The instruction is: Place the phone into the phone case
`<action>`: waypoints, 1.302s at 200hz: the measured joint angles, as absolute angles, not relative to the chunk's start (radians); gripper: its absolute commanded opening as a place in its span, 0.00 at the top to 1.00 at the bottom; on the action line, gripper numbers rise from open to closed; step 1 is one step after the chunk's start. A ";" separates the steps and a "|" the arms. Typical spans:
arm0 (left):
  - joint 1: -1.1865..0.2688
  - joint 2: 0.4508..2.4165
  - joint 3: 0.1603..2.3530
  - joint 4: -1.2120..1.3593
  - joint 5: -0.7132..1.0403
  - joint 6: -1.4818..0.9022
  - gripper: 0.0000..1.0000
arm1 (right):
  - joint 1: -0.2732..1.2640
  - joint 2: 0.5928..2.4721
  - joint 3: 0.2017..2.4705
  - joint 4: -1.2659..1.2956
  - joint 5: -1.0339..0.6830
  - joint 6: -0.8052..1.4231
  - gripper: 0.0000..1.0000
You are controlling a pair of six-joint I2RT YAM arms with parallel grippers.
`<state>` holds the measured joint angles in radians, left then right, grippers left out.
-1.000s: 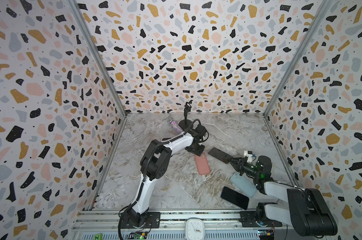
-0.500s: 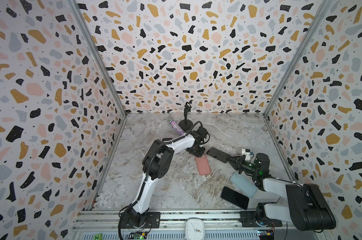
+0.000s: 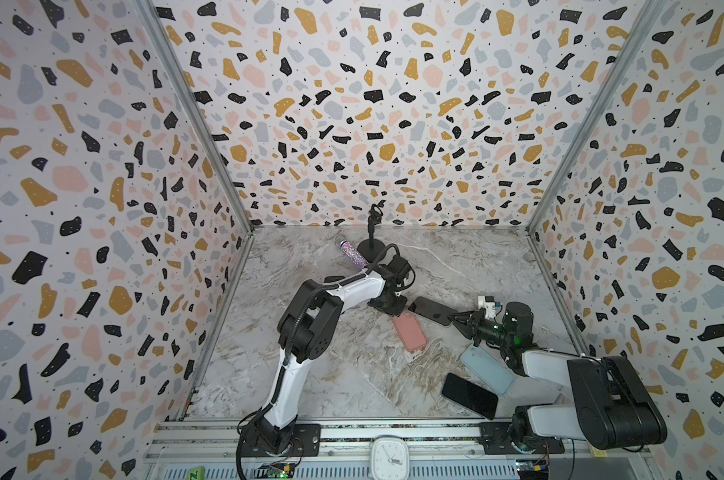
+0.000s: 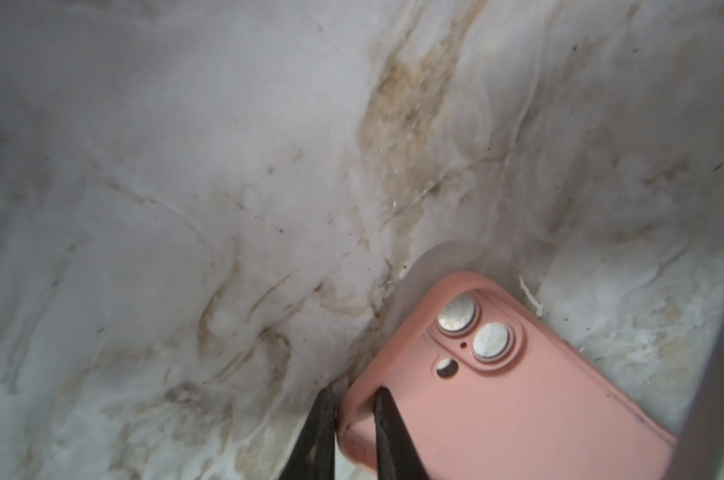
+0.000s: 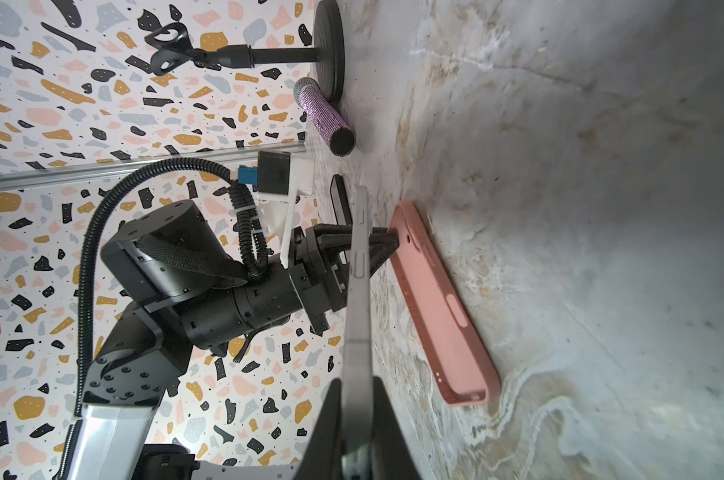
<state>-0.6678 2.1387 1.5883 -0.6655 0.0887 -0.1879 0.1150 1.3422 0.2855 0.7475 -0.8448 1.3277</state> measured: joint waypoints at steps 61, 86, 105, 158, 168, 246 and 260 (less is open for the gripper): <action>-0.635 2.020 1.419 -0.591 0.131 -0.289 0.91 | 0.141 1.343 0.311 0.746 -0.845 1.327 0.99; -0.624 1.951 1.334 -0.547 0.134 -0.353 0.95 | 0.158 1.343 0.329 0.746 -0.845 1.327 0.99; -0.612 1.912 1.280 -0.506 0.134 -0.399 0.98 | 0.169 1.343 0.332 0.747 -0.845 1.328 0.99; -0.577 1.811 1.113 -0.391 0.141 -0.553 1.00 | 0.206 1.344 0.336 0.730 -0.845 1.330 0.99; -0.572 1.797 1.093 -0.376 0.141 -0.579 1.00 | 0.214 1.345 0.342 0.717 -0.845 1.328 0.99; -0.570 1.699 0.986 -0.298 0.145 -0.692 0.97 | 0.284 1.381 0.385 0.687 -0.846 1.307 0.99; -0.570 1.692 0.967 -0.286 0.145 -0.702 0.96 | 0.295 1.395 0.385 0.687 -0.846 1.306 0.99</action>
